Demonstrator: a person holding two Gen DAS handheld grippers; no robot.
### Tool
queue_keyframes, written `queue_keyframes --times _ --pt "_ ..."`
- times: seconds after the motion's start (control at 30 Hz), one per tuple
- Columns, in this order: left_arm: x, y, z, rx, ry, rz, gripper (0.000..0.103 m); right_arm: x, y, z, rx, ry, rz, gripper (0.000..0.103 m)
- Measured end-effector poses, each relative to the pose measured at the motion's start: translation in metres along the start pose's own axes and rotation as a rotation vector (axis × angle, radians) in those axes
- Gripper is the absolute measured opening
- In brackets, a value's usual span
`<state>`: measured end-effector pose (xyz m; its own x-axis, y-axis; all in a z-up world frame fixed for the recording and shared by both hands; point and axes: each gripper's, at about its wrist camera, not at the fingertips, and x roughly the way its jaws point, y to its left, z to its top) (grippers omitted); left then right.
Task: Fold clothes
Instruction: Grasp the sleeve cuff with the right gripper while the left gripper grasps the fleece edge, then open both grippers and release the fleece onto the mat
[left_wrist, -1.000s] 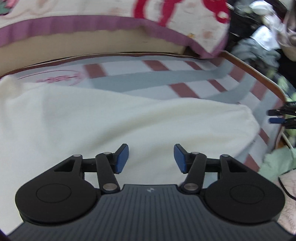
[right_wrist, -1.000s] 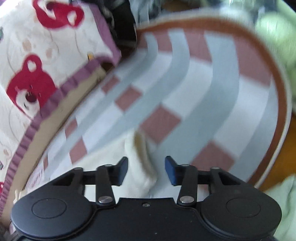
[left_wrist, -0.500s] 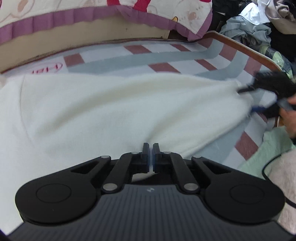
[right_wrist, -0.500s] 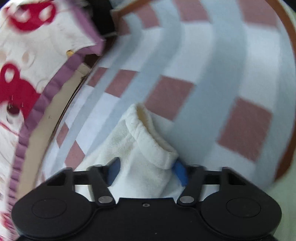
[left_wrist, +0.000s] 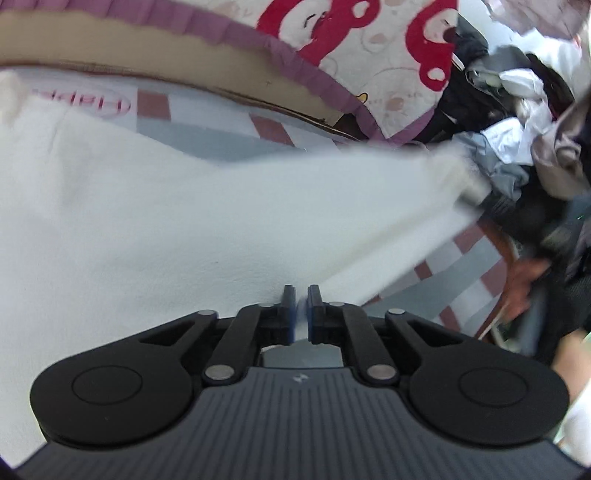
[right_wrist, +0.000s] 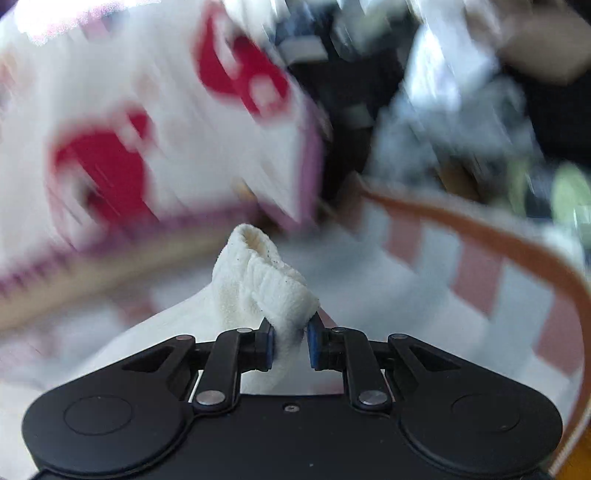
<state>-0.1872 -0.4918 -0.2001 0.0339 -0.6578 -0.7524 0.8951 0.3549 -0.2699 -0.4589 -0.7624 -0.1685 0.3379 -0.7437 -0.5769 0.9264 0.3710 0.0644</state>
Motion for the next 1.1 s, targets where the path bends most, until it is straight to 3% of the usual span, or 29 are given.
queue_keyframes --times 0.1,0.2,0.33,0.47,0.53,0.6,0.7,0.87,0.93,1.0,1.03,1.1 --pt "-0.004 0.007 0.008 0.01 0.027 0.041 0.027 0.037 -0.008 -0.032 -0.062 0.172 -0.054 0.02" --pt "-0.008 0.013 0.016 0.021 0.054 0.082 0.035 0.033 -0.008 -0.035 -0.014 0.204 -0.125 0.033" --pt "-0.025 0.044 0.037 0.012 0.102 0.169 0.039 -0.003 -0.012 -0.008 0.252 0.158 -0.144 0.049" --pt "-0.076 0.114 0.05 0.014 0.287 0.244 0.038 -0.058 0.032 0.014 0.289 0.03 -0.02 0.052" --pt "-0.119 0.148 0.047 0.035 0.383 0.374 0.038 -0.079 0.062 0.021 0.298 0.002 0.092 0.052" --pt "-0.168 0.181 0.038 0.008 0.415 0.512 0.04 -0.093 0.103 0.02 0.308 -0.004 0.249 0.053" --pt "-0.235 0.233 0.023 -0.138 0.351 0.621 0.045 -0.105 0.176 0.015 0.265 0.048 0.515 0.053" --pt "-0.31 0.316 -0.023 -0.413 0.212 0.766 0.045 -0.147 0.301 -0.006 0.003 0.123 0.904 0.052" --pt "-0.334 0.347 -0.043 -0.505 0.123 0.774 0.045 -0.172 0.34 -0.017 -0.133 0.076 0.978 0.053" --pt "-0.351 0.376 -0.067 -0.586 0.031 0.78 0.045 -0.195 0.376 -0.03 -0.273 0.005 1.022 0.06" --pt "-0.356 0.391 -0.079 -0.625 -0.007 0.783 0.045 -0.2 0.392 -0.035 -0.333 -0.018 1.021 0.07" --pt "-0.363 0.418 -0.106 -0.696 -0.07 0.782 0.045 -0.211 0.424 -0.047 -0.451 -0.064 1.016 0.074"
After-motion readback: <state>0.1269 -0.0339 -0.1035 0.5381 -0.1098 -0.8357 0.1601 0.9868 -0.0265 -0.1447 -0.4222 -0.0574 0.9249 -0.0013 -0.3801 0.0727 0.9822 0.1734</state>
